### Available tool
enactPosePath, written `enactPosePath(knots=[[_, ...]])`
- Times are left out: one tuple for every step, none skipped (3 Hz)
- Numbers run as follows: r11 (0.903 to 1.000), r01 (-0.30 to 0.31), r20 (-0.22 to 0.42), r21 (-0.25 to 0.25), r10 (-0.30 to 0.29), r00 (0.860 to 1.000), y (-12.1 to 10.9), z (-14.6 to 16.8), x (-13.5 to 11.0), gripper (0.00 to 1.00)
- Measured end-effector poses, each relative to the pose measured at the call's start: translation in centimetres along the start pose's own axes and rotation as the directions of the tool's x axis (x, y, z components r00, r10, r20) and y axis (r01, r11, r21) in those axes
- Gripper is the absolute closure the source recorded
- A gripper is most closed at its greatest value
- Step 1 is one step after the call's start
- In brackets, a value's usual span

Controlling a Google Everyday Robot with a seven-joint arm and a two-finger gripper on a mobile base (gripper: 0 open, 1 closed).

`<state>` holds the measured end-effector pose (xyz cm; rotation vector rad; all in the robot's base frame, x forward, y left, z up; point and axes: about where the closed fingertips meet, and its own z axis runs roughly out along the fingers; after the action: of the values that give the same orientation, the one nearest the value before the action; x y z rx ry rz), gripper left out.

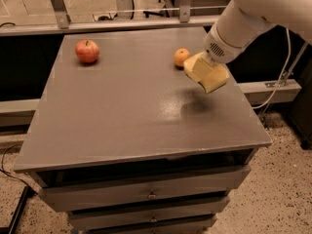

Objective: Move sponge near orange

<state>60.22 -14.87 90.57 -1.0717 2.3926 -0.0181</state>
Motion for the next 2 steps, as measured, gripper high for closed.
enactPosePath(knots=[[0.9979,0.040,0.009,-0.050,-0.040,0.999,-3.3,1.0,0.6,1.00],[0.9940,0.067,0.004,-0.087,-0.067,0.998,-5.8,2.5,0.9,1.00]])
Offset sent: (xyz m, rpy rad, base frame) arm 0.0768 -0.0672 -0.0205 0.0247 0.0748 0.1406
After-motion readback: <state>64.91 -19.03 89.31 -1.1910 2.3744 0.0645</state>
